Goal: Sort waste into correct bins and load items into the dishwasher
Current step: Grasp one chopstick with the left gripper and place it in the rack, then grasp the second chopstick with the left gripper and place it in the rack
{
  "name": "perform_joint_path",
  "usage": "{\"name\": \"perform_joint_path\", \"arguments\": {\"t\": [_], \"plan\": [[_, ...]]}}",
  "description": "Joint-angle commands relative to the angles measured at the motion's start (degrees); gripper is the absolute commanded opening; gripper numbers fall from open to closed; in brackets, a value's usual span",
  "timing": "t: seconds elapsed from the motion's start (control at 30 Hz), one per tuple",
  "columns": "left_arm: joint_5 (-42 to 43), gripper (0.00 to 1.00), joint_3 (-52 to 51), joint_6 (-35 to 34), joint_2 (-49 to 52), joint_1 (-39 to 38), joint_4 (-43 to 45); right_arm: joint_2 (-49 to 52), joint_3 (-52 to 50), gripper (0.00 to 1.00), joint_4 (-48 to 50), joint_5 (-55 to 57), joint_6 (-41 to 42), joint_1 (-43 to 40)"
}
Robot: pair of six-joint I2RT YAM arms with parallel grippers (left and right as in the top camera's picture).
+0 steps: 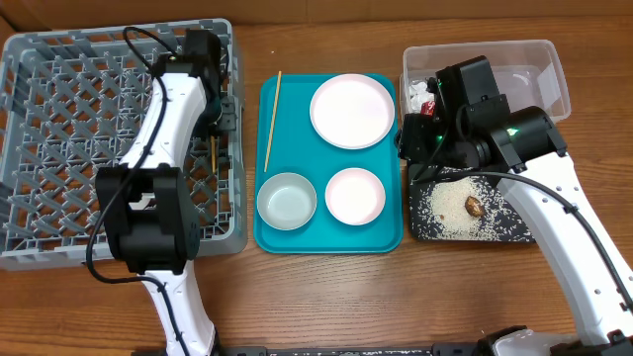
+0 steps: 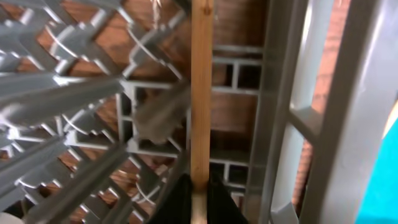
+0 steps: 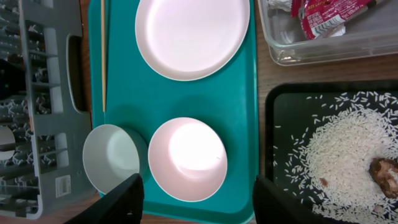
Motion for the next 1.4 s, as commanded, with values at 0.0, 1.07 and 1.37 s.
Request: {"name": "perform_joint_path", "arguments": {"t": [0.0, 1.07, 1.37], "plan": [[2.2, 0.15, 1.8, 0.1, -2.3, -0.5, -1.9, -0.3, 0.8, 0.57, 0.0, 0.0, 0.1, 0.2], [2.2, 0.40, 3.0, -1.3, 10.7, -11.1, 11.2, -0.3, 0.7, 0.58, 0.2, -0.1, 0.1, 0.2], [5.5, 0.11, 3.0, -1.3, 13.5, -11.4, 10.3, -0.3, 0.8, 0.57, 0.2, -0.1, 0.1, 0.2]]}}
